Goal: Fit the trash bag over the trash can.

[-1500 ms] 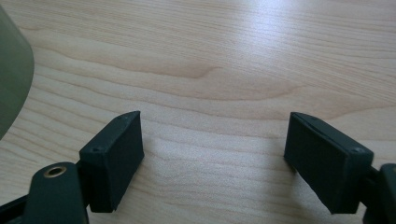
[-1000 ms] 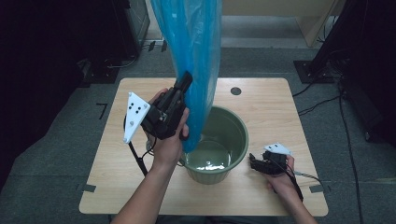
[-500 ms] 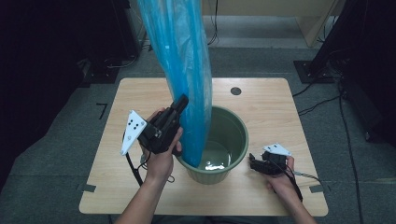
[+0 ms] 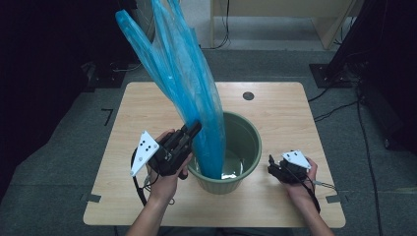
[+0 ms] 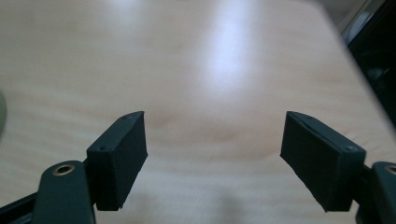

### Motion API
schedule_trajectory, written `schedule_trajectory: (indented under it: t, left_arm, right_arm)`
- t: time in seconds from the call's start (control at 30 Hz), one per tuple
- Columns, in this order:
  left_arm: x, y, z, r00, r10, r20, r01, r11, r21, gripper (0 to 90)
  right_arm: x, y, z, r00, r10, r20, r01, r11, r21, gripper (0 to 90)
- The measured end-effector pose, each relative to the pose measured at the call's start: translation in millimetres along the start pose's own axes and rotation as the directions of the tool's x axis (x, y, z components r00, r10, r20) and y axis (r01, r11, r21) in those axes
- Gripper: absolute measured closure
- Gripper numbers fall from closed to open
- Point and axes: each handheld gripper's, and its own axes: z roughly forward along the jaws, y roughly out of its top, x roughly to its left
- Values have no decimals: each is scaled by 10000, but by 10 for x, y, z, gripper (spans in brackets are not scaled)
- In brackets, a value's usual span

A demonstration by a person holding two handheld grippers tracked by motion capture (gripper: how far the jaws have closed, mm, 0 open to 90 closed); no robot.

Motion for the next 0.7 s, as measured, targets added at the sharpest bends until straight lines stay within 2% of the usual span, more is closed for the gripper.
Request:
schedule_trajectory:
  t: [0.07,0.13,0.2,0.3,0.37,0.4,0.5,0.6,0.7]
  left_arm:
    - [-1,-3,-3,9998,197,-28,-197,9995,247,826]
    - [-8,3,-8,9992,390,-45,-388,9988,297,839]
    - [-17,-3,-18,9985,553,0,-553,9979,350,842]
    - [-41,-43,-5,9968,799,7,-798,9950,602,842]
    - [-74,-70,1,9955,947,21,-946,9928,730,847]
    - [-86,-76,3,9949,1011,52,-1012,9920,760,849]
    - [-132,-91,6,9910,1333,154,-1341,9876,820,854]
    - [-158,-116,11,9889,1474,207,-1487,9849,882,857]
    - [-195,-159,21,9839,1777,215,-1790,9783,1043,858]
  right_arm:
    - [-33,122,-105,9997,235,113,-228,9977,-635,244]
    - [-52,246,-219,9989,444,146,-423,9917,-1213,249]
    - [-64,380,-359,9977,661,158,-622,9813,-1819,249]
    - [-67,554,-532,9961,857,200,-767,9572,-2792,243]
    - [-67,737,-673,9928,1195,-101,-1156,9314,-3451,245]
    - [-54,821,-734,9924,1199,-278,-1216,9217,-3684,245]
    - [14,1036,-901,9923,985,-757,-1214,8980,-4228,250]
    - [124,1248,-1062,9904,688,-1200,-1176,8751,-4694,268]
    - [229,1397,-1171,9837,625,-1688,-1389,8600,-4910,285]
